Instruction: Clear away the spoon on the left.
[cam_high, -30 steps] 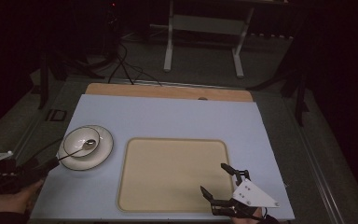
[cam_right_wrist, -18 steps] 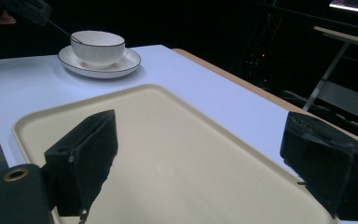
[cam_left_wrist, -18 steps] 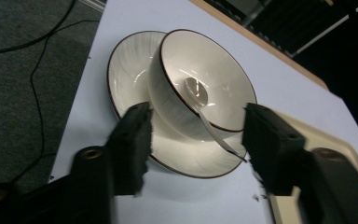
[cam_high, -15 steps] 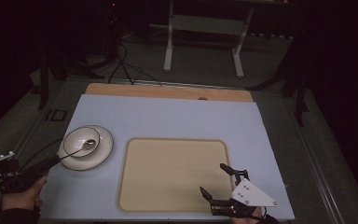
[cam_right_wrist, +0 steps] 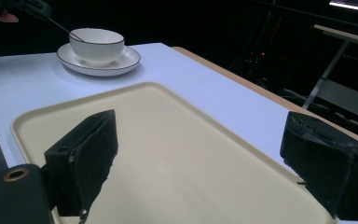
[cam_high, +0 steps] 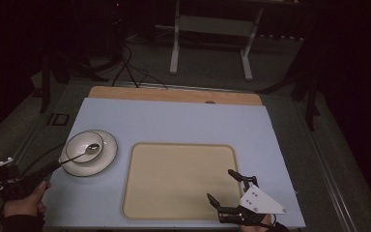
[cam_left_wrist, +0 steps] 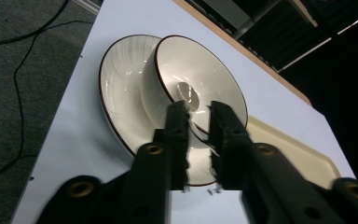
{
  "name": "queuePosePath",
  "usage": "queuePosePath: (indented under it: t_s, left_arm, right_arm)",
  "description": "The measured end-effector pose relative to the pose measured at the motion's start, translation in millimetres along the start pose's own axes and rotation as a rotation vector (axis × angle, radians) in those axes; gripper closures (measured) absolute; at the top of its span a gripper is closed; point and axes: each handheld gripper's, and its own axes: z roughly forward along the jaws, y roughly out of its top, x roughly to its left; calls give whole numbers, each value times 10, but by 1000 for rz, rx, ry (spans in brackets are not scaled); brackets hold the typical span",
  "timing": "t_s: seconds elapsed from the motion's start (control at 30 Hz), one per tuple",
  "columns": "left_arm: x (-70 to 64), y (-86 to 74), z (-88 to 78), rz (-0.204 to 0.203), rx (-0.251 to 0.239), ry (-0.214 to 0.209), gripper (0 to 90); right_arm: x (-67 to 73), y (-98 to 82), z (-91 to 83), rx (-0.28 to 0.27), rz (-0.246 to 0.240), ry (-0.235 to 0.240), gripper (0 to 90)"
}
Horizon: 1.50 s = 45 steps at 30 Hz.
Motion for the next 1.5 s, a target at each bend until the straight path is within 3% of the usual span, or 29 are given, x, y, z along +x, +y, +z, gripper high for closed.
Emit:
queuePosePath:
  t_s: [0.43,0.53,0.97,1.27,1.5]
  left_arm:
    - [14,-13,-10,3,-10,7,843]
    - [12,-11,-11,39,-3,10,851]
    - [-3,10,-51,58,-13,35,893]
    - [-52,138,-192,100,-49,39,895]
    - [-123,231,-275,138,-41,37,896]
  right_arm:
    - [6,10,-21,-22,-4,12,111]
    - [-3,10,-27,-25,2,11,111]
    - [-21,4,-31,-14,-1,-5,111]
    - [-39,1,-39,-16,12,-3,111]
    - [-47,0,-41,-19,17,-4,111]
